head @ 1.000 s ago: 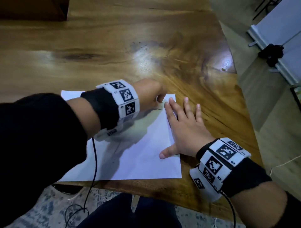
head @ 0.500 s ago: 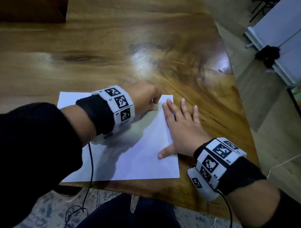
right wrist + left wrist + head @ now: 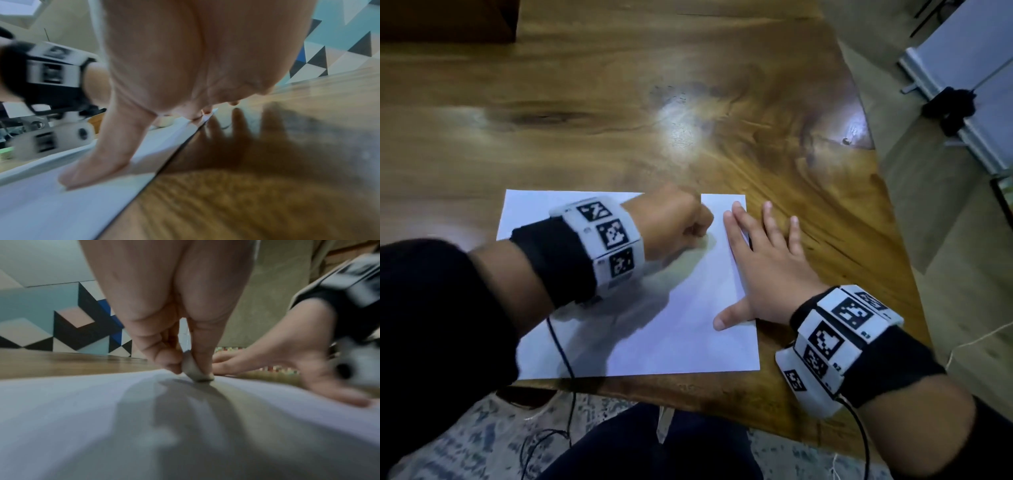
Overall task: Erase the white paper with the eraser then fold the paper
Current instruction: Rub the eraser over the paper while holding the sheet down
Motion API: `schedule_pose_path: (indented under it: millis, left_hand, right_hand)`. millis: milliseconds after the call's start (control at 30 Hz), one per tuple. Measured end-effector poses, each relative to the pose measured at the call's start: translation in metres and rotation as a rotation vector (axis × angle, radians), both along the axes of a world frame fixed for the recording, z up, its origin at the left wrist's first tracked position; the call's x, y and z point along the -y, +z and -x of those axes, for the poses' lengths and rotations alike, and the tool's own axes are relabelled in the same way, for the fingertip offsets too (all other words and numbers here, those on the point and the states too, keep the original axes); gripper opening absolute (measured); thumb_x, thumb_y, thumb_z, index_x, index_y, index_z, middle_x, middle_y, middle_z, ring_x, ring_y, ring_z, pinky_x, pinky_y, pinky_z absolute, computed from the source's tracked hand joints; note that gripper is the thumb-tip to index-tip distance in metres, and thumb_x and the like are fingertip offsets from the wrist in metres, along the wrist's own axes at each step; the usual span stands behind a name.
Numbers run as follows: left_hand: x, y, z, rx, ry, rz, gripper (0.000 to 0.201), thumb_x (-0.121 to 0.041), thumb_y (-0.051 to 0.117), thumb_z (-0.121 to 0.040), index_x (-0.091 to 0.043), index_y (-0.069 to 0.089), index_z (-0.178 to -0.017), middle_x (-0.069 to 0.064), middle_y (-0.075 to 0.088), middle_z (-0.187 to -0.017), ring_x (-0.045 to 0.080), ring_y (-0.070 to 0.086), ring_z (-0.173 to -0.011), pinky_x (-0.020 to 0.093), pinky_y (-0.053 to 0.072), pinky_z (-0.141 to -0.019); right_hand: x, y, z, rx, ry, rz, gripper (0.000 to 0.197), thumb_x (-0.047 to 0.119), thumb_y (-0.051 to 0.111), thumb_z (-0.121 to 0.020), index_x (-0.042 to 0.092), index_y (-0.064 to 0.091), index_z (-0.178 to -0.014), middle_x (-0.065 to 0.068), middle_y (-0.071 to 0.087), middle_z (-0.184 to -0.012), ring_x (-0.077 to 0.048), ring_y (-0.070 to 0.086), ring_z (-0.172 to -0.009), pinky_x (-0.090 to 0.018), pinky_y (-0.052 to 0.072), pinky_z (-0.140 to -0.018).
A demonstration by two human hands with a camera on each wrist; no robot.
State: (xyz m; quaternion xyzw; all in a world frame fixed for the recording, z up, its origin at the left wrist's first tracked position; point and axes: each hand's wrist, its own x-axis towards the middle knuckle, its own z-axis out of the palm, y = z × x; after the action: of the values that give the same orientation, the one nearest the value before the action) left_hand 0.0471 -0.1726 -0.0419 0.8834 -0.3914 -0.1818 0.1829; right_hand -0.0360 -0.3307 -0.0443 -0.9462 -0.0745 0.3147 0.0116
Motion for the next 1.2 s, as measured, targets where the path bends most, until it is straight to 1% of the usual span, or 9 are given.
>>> schedule_pose_path:
  millis: [100, 200, 333, 533, 633, 733, 867, 1033, 1200]
  left_hand:
    - [-0.023, 0.002, 0.037, -0.118, -0.118, -0.024, 0.023, -0.030, 0.053, -0.079, -0.011, 0.058, -0.066, 0.005, 0.057, -0.069, 0.025, 0.051, -0.065, 0.028, 0.042, -0.061]
    - [-0.030, 0.003, 0.049, -0.181, -0.165, -0.069, 0.012, -0.021, 0.059, -0.080, -0.014, 0.062, -0.072, -0.001, 0.051, -0.075, 0.017, 0.046, -0.068, 0.023, 0.031, -0.064]
    - [-0.023, 0.003, 0.043, -0.199, -0.142, -0.179, 0.011, -0.016, 0.057, -0.080, -0.015, 0.065, -0.087, 0.003, 0.061, -0.094, 0.020, 0.055, -0.088, 0.022, 0.035, -0.070]
    - [-0.019, 0.010, 0.034, -0.250, -0.132, -0.255, 0.007, -0.019, 0.062, -0.077, -0.020, 0.064, -0.084, -0.001, 0.068, -0.090, 0.015, 0.056, -0.079, 0.025, 0.045, -0.073]
    - [0.001, 0.017, 0.002, -0.149, 0.051, -0.174, 0.012, -0.017, 0.067, -0.073, -0.017, 0.068, -0.085, -0.001, 0.062, -0.076, 0.014, 0.052, -0.073, 0.023, 0.038, -0.063]
    - [0.026, 0.018, -0.023, -0.013, 0.192, -0.093, 0.016, -0.019, 0.068, -0.074, -0.012, 0.065, -0.088, -0.002, 0.053, -0.075, 0.020, 0.051, -0.075, 0.023, 0.033, -0.065]
    - [0.033, 0.010, -0.015, -0.043, 0.127, -0.088, 0.011, -0.015, 0.064, -0.076, -0.010, 0.063, -0.086, -0.001, 0.053, -0.078, 0.017, 0.046, -0.073, 0.025, 0.030, -0.054]
    - [0.014, 0.008, 0.012, -0.189, -0.125, -0.178, 0.006, -0.022, 0.064, -0.076, -0.016, 0.063, -0.079, -0.001, 0.062, -0.079, 0.016, 0.052, -0.073, 0.023, 0.039, -0.062]
    - [0.031, 0.008, -0.014, -0.025, 0.036, -0.102, 0.013, -0.020, 0.064, -0.077, -0.011, 0.065, -0.085, 0.005, 0.062, -0.080, 0.018, 0.049, -0.072, 0.023, 0.030, -0.056]
  right_hand:
    - [0.000, 0.001, 0.000, 0.004, -0.002, 0.000, 0.143, 0.078, 0.066, -0.053, 0.018, -0.027, -0.144, 0.004, -0.033, -0.152, -0.032, -0.038, -0.134, -0.057, -0.020, -0.109]
    - [0.000, 0.002, 0.000, 0.002, -0.004, -0.008, 0.143, 0.078, 0.066, -0.052, 0.019, -0.026, -0.144, 0.005, -0.033, -0.152, -0.031, -0.039, -0.134, -0.056, -0.021, -0.109]
    - [0.007, 0.001, 0.000, 0.001, -0.011, -0.080, 0.142, 0.072, 0.071, -0.053, 0.023, -0.025, -0.145, 0.010, -0.034, -0.151, -0.020, -0.041, -0.133, -0.053, -0.024, -0.108]
    - [0.017, 0.006, -0.003, 0.030, -0.010, -0.094, 0.141, 0.067, 0.074, -0.053, 0.021, -0.021, -0.147, 0.011, -0.033, -0.151, -0.012, -0.036, -0.136, -0.050, -0.023, -0.110]
    - [0.014, 0.006, -0.002, 0.018, 0.014, -0.049, 0.145, 0.070, 0.073, -0.051, 0.019, -0.025, -0.145, 0.008, -0.036, -0.150, -0.013, -0.037, -0.135, -0.053, -0.021, -0.111]
    - [0.012, 0.007, -0.002, 0.012, 0.032, -0.010, 0.147, 0.073, 0.071, -0.050, 0.016, -0.027, -0.144, 0.005, -0.036, -0.150, -0.015, -0.037, -0.135, -0.054, -0.020, -0.111]
    - [0.011, 0.008, -0.003, 0.009, 0.040, 0.011, 0.146, 0.074, 0.070, -0.051, 0.015, -0.027, -0.144, 0.004, -0.035, -0.151, -0.018, -0.038, -0.135, -0.055, -0.020, -0.110]
    - [0.012, 0.007, -0.003, 0.005, 0.030, -0.010, 0.146, 0.073, 0.070, -0.051, 0.016, -0.028, -0.144, 0.004, -0.036, -0.150, -0.019, -0.039, -0.135, -0.054, -0.021, -0.110]
    - [0.011, 0.008, -0.003, -0.002, 0.031, 0.006, 0.146, 0.073, 0.070, -0.052, 0.016, -0.027, -0.144, 0.004, -0.035, -0.151, -0.019, -0.039, -0.135, -0.054, -0.021, -0.110]
